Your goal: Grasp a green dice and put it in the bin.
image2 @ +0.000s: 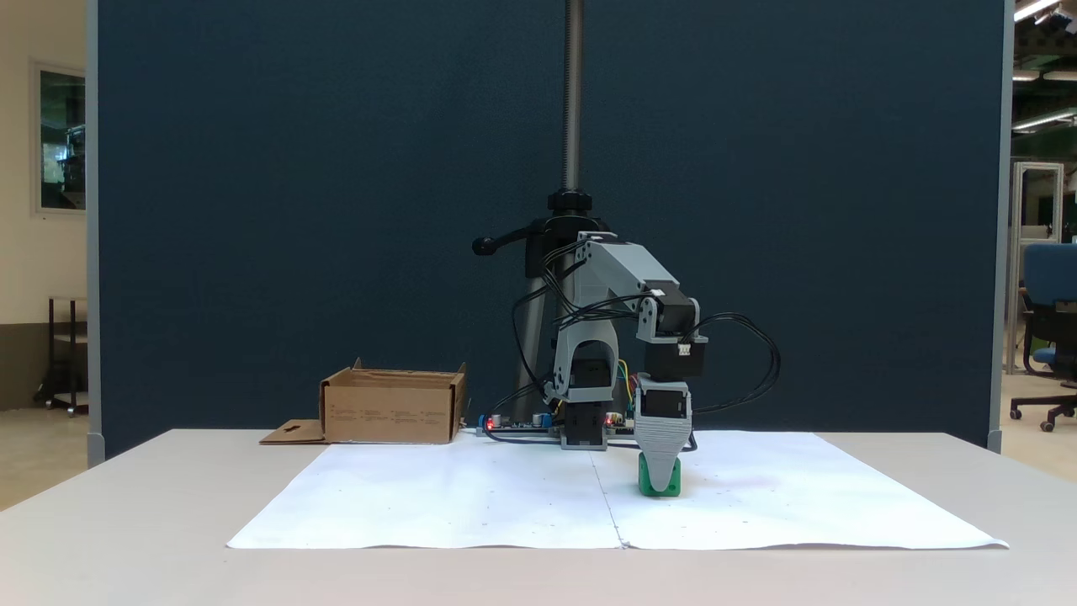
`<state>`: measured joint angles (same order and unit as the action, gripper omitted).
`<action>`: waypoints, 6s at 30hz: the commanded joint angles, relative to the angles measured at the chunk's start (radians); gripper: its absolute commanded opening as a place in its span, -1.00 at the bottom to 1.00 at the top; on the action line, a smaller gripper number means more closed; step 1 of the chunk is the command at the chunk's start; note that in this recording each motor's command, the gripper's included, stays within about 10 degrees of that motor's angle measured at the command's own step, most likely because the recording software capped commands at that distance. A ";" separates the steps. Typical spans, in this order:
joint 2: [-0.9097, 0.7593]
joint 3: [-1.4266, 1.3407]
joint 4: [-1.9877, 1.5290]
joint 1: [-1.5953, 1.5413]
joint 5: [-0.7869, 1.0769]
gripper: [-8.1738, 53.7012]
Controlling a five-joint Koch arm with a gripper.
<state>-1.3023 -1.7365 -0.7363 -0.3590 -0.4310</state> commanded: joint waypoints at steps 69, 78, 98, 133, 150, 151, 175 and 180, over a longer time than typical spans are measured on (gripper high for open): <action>-0.360 0.273 0.176 1.407 0.359 -0.35; -0.347 0.272 0.094 1.695 0.489 -0.35; -0.331 0.273 -0.074 2.080 0.692 -0.35; -0.434 0.273 0.528 1.575 0.456 0.61; -0.558 0.215 0.560 0.715 0.397 0.70; -0.569 0.184 0.561 0.666 0.397 0.71; -0.773 -0.948 1.351 0.428 0.423 0.67; -0.787 -1.071 1.528 0.379 0.459 0.66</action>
<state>-2.0571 -2.8087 0.6627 0.0399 0.0107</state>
